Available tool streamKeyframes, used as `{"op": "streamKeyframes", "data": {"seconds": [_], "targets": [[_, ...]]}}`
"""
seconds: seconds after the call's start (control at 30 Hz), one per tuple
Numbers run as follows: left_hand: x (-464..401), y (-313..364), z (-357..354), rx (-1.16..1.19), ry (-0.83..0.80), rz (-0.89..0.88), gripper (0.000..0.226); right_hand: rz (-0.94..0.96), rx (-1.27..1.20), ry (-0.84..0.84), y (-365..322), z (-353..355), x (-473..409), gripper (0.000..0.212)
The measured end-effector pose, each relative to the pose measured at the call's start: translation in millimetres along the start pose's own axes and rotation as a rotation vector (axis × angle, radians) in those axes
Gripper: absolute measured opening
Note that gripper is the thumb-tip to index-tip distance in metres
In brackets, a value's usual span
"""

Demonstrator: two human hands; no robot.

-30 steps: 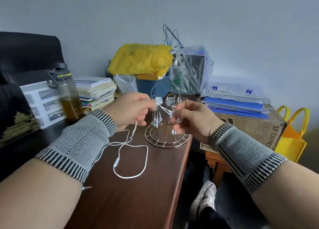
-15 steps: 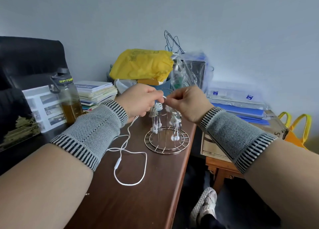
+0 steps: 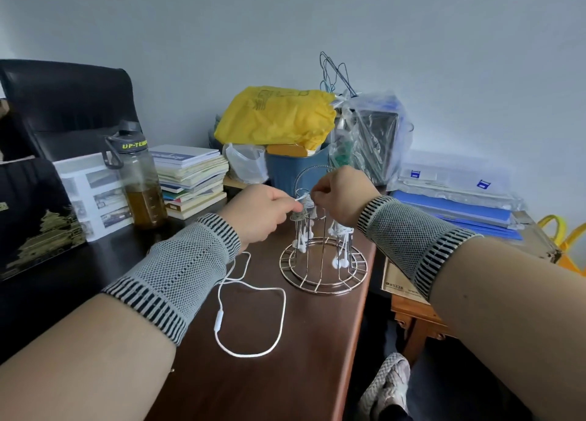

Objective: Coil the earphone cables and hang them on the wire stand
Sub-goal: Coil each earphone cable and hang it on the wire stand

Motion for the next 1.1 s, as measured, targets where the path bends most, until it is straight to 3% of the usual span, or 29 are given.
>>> {"op": "streamKeyframes", "data": {"seconds": [0.23,0.5,0.73,1.1], "targets": [[1.6,-7.4,-11.6,-0.008,-0.094,0.017,0.026,0.069,0.135,-0.091,-2.7,-6.7,4.9,0.024],[-6.2,-10.0,-15.4,-0.172,-0.064,-0.005,0.024,0.195,0.2,-0.064,-10.9,-11.9,20.2,0.023],[-8.3,-25.0,-22.6,-0.059,-0.054,0.096,0.03,0.286,0.333,0.012,-20.9,-18.6,23.5,0.026],[3.0,-34.2,-28.8,-0.128,-0.127,0.098,0.024,0.132,0.314,0.076,17.6,-15.0,6.5,0.028]]}}
Point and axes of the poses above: each hand's wrist, its own x-axis away from the middle knuckle, its own z-axis out of the back of the hand, y = z × x, the point moved 9 cm from there along -x, towards the middle knuckle, and after that the axes turned 4 degrees about x, right-handed, at the moved point
